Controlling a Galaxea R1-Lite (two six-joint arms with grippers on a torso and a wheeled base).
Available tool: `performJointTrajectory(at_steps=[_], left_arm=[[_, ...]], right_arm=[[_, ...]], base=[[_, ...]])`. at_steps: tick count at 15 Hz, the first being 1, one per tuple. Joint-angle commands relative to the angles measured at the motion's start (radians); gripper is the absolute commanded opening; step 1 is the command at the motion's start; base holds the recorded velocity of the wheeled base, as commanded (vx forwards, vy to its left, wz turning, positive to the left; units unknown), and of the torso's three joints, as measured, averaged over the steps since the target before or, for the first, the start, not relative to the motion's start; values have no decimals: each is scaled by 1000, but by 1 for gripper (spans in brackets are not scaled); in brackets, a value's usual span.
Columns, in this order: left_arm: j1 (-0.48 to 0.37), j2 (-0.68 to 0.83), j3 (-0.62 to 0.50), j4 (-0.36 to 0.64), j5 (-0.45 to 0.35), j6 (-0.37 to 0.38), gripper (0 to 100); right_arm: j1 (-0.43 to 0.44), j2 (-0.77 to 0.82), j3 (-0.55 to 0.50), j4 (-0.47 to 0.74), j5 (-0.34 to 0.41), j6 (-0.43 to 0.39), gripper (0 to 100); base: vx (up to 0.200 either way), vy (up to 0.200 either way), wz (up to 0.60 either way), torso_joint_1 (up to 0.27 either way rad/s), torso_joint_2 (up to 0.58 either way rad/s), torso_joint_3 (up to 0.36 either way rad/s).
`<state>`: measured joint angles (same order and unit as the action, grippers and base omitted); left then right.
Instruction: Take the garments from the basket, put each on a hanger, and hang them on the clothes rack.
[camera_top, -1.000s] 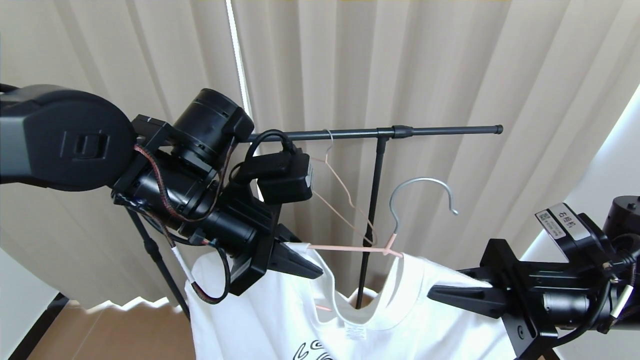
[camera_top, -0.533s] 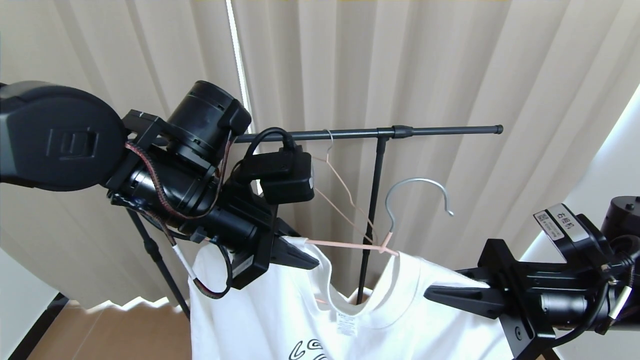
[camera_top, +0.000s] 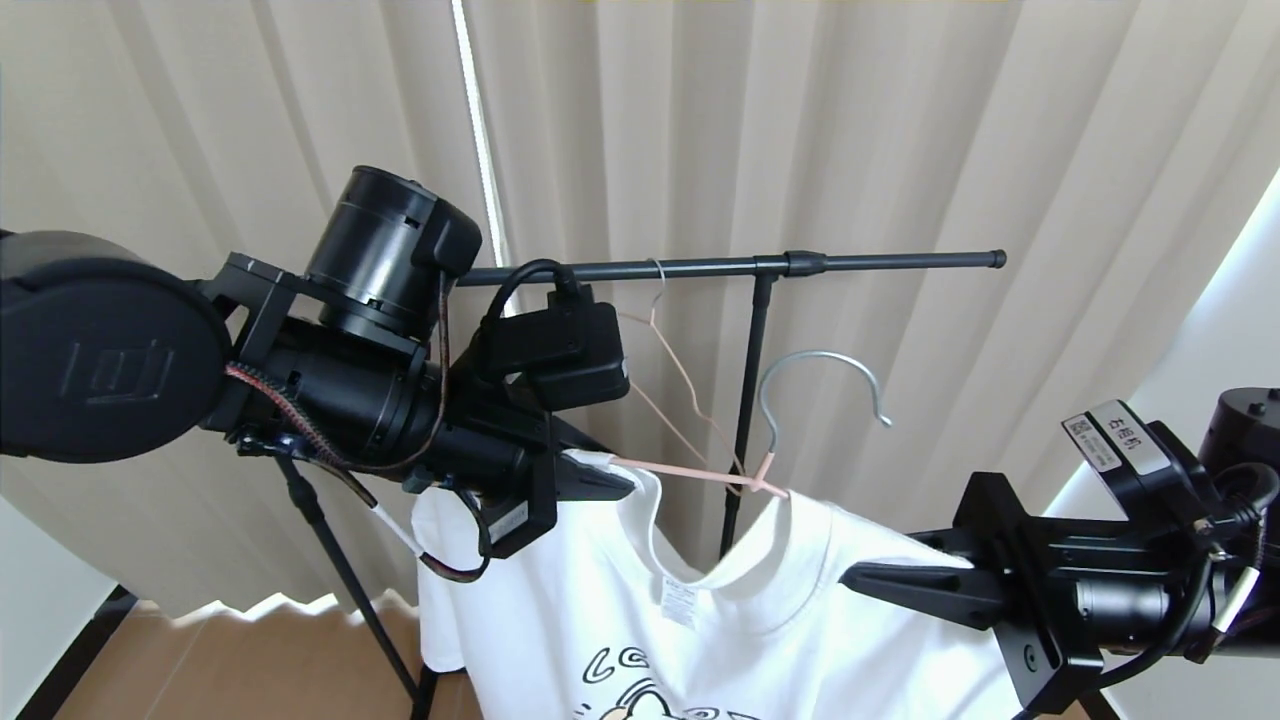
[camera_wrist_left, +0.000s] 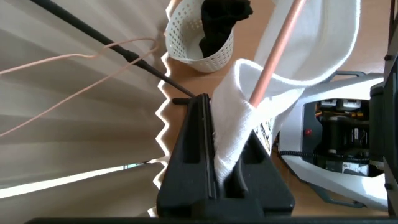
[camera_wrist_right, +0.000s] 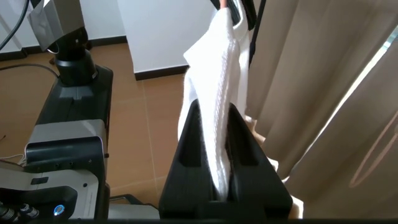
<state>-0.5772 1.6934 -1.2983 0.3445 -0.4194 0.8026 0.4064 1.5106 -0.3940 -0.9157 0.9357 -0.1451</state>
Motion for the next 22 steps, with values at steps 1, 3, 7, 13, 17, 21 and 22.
performJointTrajectory(at_steps=[1,3,7,13,17,21,22], left_arm=[[-3,-20,16,-4,4,-8,0],[-1,-29,14,-4,4,-9,0],[4,-54,16,-4,4,-13,0],[22,-97,44,-5,4,-79,0],[77,-156,105,-48,4,-88,0],[111,-216,241,-219,7,-158,0],[119,-230,261,-242,14,-164,0]], right_arm=[[0,2,4,-2,2,-1,0],[-1,6,0,1,0,-2,100],[-57,2,-2,-3,-3,-8,100],[-133,-4,-11,-40,-3,-5,100],[-176,22,-14,-40,-5,-28,100],[-185,117,-19,-40,-6,-102,100],[-187,129,-20,-40,-6,-102,100]], base=[[0,0,0,0,0,0],[0,0,0,0,0,0],[0,0,0,0,0,0],[0,0,0,0,0,0],[0,0,0,0,0,0],[0,0,0,0,0,0],[0,0,0,0,0,0]])
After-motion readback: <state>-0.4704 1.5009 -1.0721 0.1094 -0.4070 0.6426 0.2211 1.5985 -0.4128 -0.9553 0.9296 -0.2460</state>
